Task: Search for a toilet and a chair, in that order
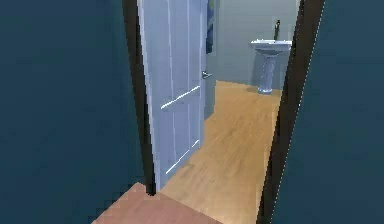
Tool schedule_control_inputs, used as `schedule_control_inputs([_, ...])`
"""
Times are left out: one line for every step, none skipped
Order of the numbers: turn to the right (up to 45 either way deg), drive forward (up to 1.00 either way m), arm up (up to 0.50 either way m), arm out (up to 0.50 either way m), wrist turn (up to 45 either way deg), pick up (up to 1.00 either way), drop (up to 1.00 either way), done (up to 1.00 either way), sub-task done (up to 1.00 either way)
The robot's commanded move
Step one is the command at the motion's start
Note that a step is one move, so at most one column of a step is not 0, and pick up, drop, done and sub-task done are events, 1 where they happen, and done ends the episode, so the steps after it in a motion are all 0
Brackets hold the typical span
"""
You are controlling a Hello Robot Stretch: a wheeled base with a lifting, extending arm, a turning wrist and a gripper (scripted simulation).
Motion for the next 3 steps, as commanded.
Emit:
schedule_control_inputs([-6.0,0.0,0.0,0.0,0.0,0.0,0.0,0.0,0.0])
schedule_control_inputs([0.0,0.95,0.0,0.0,0.0,0.0,0.0,0.0,0.0])
schedule_control_inputs([33.0,0.0,0.0,0.0,0.0,0.0,0.0,0.0,0.0])
